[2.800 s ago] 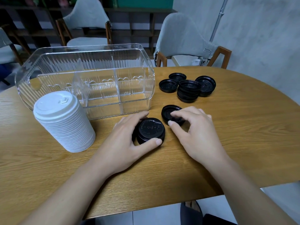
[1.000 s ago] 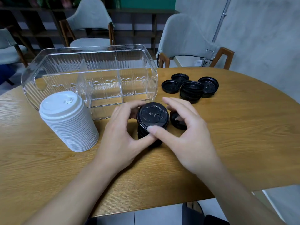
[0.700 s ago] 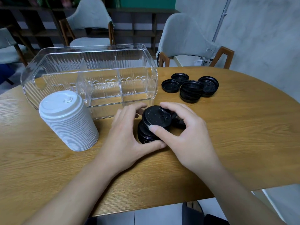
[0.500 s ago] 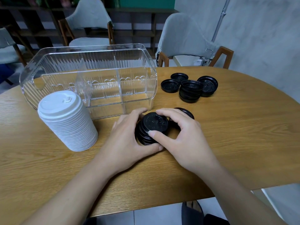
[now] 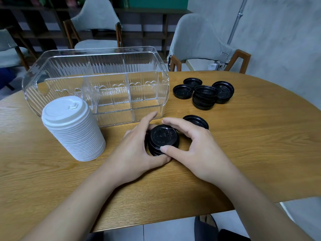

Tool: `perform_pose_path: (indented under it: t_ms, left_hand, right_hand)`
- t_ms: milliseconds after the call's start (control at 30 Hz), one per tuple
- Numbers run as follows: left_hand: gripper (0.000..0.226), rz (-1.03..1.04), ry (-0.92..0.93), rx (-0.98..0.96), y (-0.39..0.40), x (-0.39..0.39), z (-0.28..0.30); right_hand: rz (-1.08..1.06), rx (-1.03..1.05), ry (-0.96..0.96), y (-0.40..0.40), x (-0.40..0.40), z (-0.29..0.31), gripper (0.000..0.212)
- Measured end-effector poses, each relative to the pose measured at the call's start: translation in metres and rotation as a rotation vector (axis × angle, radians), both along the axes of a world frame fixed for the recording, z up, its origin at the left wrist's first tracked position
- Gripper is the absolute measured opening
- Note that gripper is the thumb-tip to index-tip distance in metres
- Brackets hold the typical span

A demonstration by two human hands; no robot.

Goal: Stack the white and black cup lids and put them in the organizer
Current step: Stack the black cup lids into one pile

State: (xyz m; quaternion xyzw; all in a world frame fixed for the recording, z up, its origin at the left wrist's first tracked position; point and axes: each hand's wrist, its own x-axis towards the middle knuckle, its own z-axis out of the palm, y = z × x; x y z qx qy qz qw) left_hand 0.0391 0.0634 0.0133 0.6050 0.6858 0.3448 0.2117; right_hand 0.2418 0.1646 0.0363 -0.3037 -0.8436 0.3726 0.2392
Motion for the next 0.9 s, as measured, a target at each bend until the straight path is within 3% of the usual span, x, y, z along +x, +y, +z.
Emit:
perform_pose_path:
  t_ms: [633, 900]
  left_hand:
    - [0.104, 0.059, 0.087, 0.056, 0.002, 0.002, -0.002]
    - [0.107, 0.059, 0.042, -0.003, 0.002, -0.002, 0.000]
  right_hand:
    - [-0.207, 0.084, 0.063, -0.021, -0.011, -0.003, 0.064]
    - [-0.046, -0.067, 0.064, -0.005, -0.005, 0.001, 0.066]
